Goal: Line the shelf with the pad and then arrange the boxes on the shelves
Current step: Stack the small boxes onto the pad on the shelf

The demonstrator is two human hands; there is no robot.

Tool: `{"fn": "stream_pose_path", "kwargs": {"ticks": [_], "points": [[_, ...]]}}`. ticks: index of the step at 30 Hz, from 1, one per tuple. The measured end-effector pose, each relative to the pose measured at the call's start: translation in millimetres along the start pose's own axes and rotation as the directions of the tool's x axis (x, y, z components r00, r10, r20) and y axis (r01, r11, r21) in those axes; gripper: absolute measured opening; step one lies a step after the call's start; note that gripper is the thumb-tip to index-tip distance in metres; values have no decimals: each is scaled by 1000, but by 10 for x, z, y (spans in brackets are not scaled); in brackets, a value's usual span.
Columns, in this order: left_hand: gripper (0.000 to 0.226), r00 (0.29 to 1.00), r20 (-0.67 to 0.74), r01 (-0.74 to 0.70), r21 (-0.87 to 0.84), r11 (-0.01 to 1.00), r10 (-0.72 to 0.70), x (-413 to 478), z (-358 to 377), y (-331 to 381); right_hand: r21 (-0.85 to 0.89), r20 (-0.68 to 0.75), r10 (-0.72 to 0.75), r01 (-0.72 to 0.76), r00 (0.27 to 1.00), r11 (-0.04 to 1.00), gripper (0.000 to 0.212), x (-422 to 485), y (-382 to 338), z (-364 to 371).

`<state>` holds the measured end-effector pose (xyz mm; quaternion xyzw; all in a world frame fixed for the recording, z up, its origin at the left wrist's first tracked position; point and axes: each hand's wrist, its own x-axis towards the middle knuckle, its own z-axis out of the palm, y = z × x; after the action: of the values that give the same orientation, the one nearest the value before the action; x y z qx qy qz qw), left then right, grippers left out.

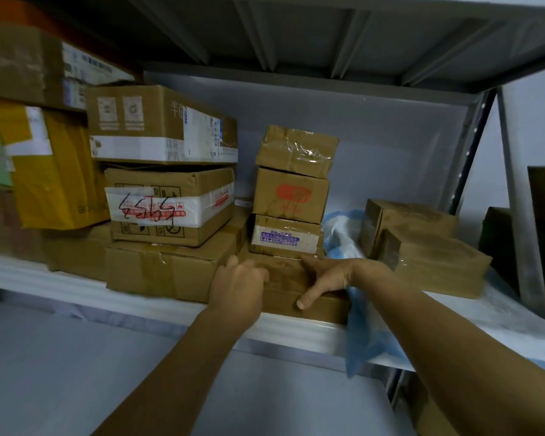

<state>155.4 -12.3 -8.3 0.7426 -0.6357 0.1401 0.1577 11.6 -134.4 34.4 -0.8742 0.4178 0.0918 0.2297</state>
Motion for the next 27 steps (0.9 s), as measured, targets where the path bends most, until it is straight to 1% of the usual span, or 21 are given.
{"fn": "stream_pose_path", "kwargs": {"ticks": [2, 4, 6, 8, 10, 12, 13, 15, 17, 19, 20, 22, 23, 25, 26, 27], "points": [[34, 1000, -6, 10, -44, 999, -10, -5, -11, -8, -44, -22, -6, 5, 1000, 999, 110, 38, -4, -18], [35, 999, -17, 26, -119, 993, -28, -23, -1, -10, -81, -87, -28, 20, 996, 996, 113, 44, 7, 4], [43, 998, -43, 38, -277, 960, -51, -57, 14, -29, -113, -151, -39, 22, 988, 993, 112, 14, 17, 44], [52, 990, -104, 37, -442, 896, -93, -105, 3, -47, -124, -217, -55, 29, 975, 992, 113, -60, 44, 93], [47, 960, -195, 51, -585, 809, -202, -176, -31, -50, -117, -272, -70, 39, 960, 992, 112, -165, 58, 135], [34, 897, -273, 65, -696, 715, -347, -260, -68, -26, -122, -312, -66, 29, 948, 992, 110, -262, 66, 199], [30, 867, -294, 73, -722, 688, -401, -294, -82, -6, -110, -331, -69, 34, 941, 993, 112, -309, 59, 233], [29, 835, -294, 109, -739, 664, -464, -344, -110, 30, -87, -386, -67, 36, 920, 996, 116, -410, 8, 288], [37, 812, -266, 156, -758, 633, -520, -352, -155, 46, -96, -447, -68, 27, 892, 995, 117, -524, -52, 311], [43, 793, -218, 193, -796, 574, -569, -368, -218, 24, -116, -518, -103, 49, 849, 992, 113, -633, -100, 316], [42, 793, -181, 207, -819, 536, -582, -377, -251, 2, -130, -557, -128, 66, 821, 989, 112, -684, -118, 311], [34, 817, -73, 220, -878, 426, -573, -390, -314, -23, -167, -630, -175, 88, 757, 982, 112, -768, -130, 294], [28, 831, -11, 215, -916, 338, -557, -399, -350, -30, -185, -659, -198, 99, 725, 978, 113, -798, -140, 287], [16, 846, 111, 187, -978, 95, -522, -390, -433, -7, -226, -699, -238, 107, 674, 968, 113, -841, -123, 254], [14, 848, 164, 179, -984, -18, -504, -383, -475, 20, -231, -700, -243, 109, 671, 967, 113, -869, -114, 234], [15, 848, 199, 175, -980, -95, -490, -374, -513, 50, -216, -692, -235, 115, 682, 970, 114, -911, -100, 215]]}}
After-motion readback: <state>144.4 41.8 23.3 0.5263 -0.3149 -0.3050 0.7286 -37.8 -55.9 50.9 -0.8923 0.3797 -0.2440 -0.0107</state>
